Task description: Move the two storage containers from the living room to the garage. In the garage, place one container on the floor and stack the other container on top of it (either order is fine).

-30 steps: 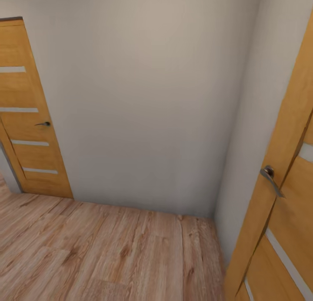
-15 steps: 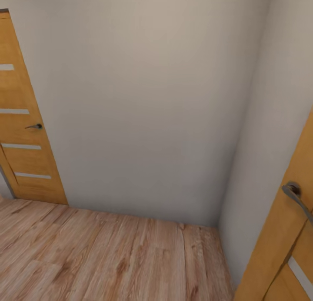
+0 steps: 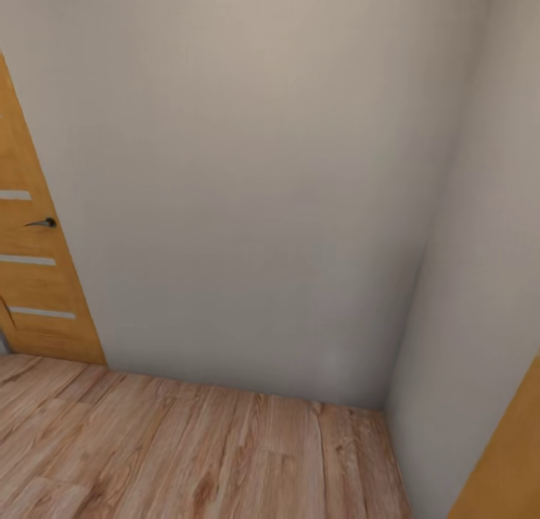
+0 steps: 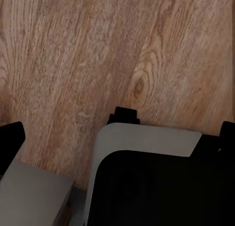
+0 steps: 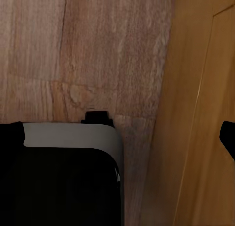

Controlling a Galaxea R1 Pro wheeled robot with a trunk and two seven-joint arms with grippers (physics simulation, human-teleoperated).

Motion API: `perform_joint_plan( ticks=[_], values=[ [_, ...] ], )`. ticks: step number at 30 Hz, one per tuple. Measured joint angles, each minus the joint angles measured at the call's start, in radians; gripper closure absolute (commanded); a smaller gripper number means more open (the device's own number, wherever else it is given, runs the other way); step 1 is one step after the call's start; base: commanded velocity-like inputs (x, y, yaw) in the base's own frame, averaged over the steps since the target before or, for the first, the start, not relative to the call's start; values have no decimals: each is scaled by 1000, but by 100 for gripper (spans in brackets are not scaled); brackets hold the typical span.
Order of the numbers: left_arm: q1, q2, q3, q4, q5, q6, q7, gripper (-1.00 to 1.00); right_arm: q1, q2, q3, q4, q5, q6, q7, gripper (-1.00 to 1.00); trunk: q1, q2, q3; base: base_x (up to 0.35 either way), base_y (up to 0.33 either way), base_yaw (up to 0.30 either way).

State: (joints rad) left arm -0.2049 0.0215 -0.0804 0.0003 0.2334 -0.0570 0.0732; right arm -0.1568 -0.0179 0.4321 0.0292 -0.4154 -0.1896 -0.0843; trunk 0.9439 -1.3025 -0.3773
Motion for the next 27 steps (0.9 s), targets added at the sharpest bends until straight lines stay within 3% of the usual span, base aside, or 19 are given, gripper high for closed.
perform_joint_plan(
  ticks=[10, 21, 27],
  values=[
    [0, 0, 0, 0, 0, 0, 0, -100, 0, 2, 0, 0, -1, 1, 0, -100, 0, 0, 0, 322, 0, 12],
    [0, 0, 0, 0, 0, 0, 0, -100, 0, 1, 0, 0, 0, 0, -1, -100, 0, 0, 0, 309, 0, 241],
    [0, 0, 0, 0, 0, 0, 0, -100, 0, 2, -1, 0, -2, -2, -3, -100, 1, 0, 0, 73, 0, 269]
  ],
)
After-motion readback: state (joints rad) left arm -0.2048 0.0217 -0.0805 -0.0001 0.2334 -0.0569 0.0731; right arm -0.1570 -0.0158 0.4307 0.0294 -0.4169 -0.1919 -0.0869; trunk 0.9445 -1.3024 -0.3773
